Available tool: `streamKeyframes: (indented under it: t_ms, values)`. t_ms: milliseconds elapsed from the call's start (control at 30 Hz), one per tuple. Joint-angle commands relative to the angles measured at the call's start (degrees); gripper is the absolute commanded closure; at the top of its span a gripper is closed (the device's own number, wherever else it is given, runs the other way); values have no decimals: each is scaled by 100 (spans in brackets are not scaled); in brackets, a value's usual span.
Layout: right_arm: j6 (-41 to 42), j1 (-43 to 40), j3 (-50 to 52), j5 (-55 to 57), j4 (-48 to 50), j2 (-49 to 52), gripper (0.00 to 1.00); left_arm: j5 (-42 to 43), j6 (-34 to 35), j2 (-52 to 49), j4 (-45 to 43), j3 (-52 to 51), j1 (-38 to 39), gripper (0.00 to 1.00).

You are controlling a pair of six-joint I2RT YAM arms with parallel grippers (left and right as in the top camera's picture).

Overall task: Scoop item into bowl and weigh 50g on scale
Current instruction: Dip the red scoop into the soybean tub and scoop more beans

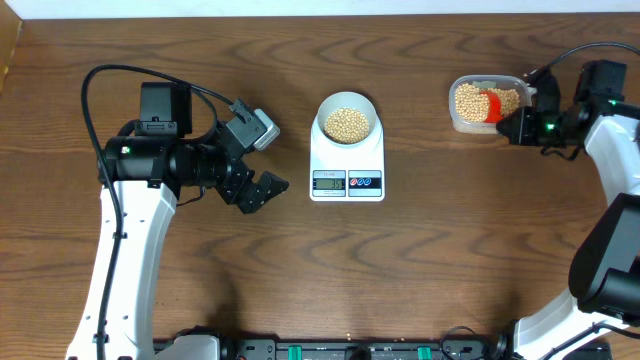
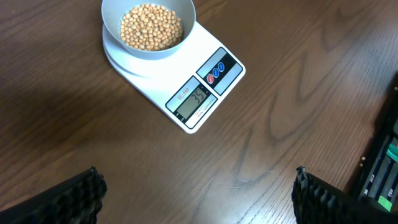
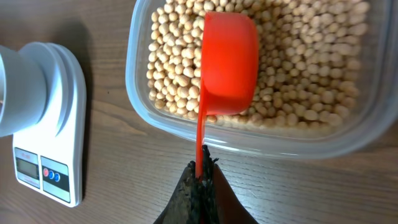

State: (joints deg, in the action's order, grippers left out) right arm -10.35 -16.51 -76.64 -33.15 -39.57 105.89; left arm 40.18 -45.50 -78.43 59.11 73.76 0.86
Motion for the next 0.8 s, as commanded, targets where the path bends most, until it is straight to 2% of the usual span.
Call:
streamKeyframes:
  t_ms: [0, 467, 767]
  values:
    - [210, -190, 66, -350, 76, 39, 99, 74, -96, 63, 22, 35, -15, 2]
    - [348, -1078, 68, -1635, 168, 42, 99, 74, -96, 63, 22, 35, -15, 2]
    - [352, -1281, 68, -2284, 164, 63, 99, 74, -96, 63, 22, 35, -15, 2]
